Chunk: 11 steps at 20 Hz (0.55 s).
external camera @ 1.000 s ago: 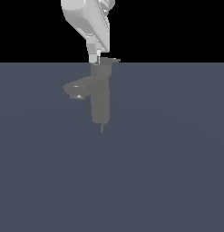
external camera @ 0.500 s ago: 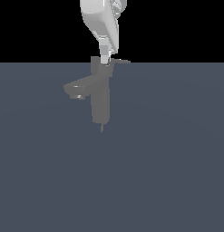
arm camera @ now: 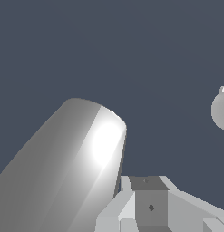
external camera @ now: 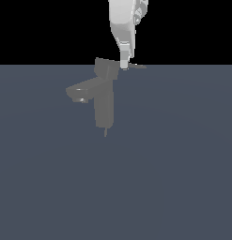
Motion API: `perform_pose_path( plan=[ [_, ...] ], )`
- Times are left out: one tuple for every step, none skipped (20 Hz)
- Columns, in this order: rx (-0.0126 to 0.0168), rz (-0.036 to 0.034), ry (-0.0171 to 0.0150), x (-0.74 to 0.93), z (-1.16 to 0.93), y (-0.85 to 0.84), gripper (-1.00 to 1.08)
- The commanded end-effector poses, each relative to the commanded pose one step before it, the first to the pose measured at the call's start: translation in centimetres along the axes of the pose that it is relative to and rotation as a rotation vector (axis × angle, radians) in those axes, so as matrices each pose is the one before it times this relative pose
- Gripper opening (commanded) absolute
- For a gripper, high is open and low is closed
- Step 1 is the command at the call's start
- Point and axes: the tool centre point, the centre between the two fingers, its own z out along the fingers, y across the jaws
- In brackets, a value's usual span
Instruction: Turn on the faucet by rotating a designated handle.
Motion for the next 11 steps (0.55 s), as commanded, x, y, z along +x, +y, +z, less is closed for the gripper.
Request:
perform_pose_path(
  plan=[
    [0.00810,0.01568,-0.00165,1.575,-0.181,-1.021,-1.00],
    [0.00018,0.00094,-0.00021,0.318,-0.011,-0.258,-1.00],
    [0.00018,0.00094,-0.00021,0.316,-0.011,-0.256,-1.00],
    [0.00017,0.00094,-0.00022,0.313,-0.011,-0.254,-1.00],
    [0.00015,0.00081,-0.00019,0.304,-0.010,-0.252,-1.00],
    [0.00017,0.00094,-0.00023,0.308,-0.011,-0.250,-1.00],
    [0.00016,0.00093,-0.00023,0.305,-0.011,-0.248,-1.00],
    [0.00016,0.00093,-0.00024,0.303,-0.011,-0.246,-1.00],
    [0.00013,0.00081,-0.00021,0.293,-0.010,-0.244,-1.00],
    [0.00014,0.00093,-0.00025,0.296,-0.011,-0.242,-1.00],
    [0.00000,0.00000,0.00000,0.000,0.000,0.000,-1.00]
  ],
)
